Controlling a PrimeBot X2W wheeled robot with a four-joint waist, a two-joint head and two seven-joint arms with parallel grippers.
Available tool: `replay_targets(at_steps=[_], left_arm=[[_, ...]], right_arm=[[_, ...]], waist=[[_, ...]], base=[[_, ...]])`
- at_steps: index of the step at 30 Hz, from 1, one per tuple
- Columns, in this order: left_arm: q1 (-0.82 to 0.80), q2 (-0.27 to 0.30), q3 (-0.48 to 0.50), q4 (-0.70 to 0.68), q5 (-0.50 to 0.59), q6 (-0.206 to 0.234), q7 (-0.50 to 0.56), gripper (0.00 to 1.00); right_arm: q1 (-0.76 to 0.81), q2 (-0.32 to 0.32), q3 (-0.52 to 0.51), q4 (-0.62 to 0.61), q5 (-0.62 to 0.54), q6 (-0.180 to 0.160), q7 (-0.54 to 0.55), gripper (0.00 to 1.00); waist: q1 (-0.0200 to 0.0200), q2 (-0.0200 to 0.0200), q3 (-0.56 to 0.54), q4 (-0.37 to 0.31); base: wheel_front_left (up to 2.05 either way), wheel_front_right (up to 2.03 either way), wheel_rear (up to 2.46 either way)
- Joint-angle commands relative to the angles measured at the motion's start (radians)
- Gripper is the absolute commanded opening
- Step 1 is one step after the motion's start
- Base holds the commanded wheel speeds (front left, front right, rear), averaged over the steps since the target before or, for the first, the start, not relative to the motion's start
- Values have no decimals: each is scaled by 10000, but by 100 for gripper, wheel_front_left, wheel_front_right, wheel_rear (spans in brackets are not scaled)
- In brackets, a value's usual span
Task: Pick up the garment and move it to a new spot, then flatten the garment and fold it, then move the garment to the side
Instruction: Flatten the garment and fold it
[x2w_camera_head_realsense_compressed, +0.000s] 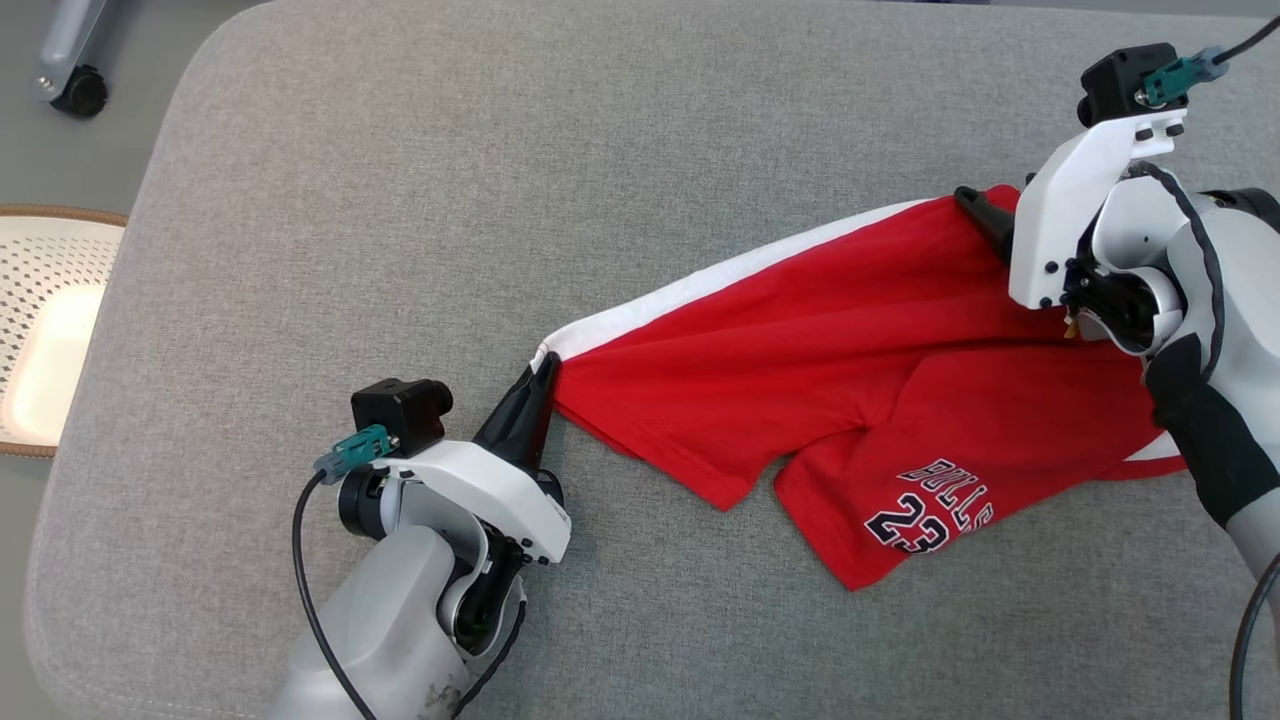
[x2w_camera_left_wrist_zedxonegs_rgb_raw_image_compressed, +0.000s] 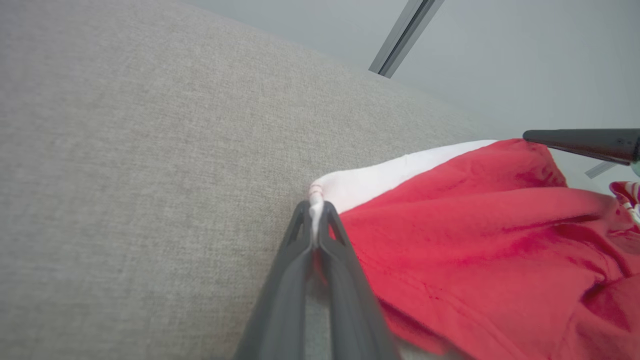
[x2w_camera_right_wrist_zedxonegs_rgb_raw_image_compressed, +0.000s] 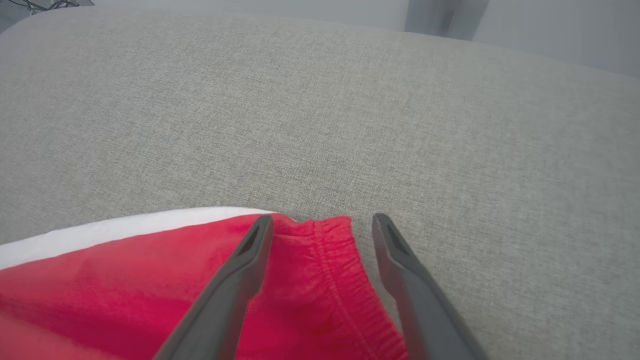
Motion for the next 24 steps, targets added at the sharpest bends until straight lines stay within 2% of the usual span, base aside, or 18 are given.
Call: replay_targets(at_steps=[1, 13, 14, 16, 17, 24], left_arm=[[-96, 52, 8, 5, -32, 1, -42, 0], [-45, 52, 81, -161, 62, 31, -48, 0], [-36, 52, 83, -163, 68, 33, -48, 0], [-20, 52, 82, -158, 73, 35, -49, 0], [-12, 52, 83, -156, 74, 36, -49, 0], [89, 50, 216, -203, 173, 68, -49, 0]], right_arm=[[-176, -2, 56, 99, 69, -3, 92, 100], [-288, 22, 680, 424, 475, -3, 471, 100], [-286, -3, 725, 392, 538, -3, 455, 58], [-272, -19, 795, 299, 663, -3, 348, 4], [-251, -21, 848, 242, 730, -3, 295, 0], [7, -322, 1273, -401, 1090, -3, -517, 0]], waist=[[0, 0, -5, 5], [0, 0, -5, 71], [0, 0, -10, 71], [0, 0, -23, 68], [0, 0, -33, 64], [0, 0, -194, -1]], base=[[0, 0, 0], [0, 0, 0], [0, 0, 0], [0, 0, 0], [0, 0, 0], [0, 0, 0]])
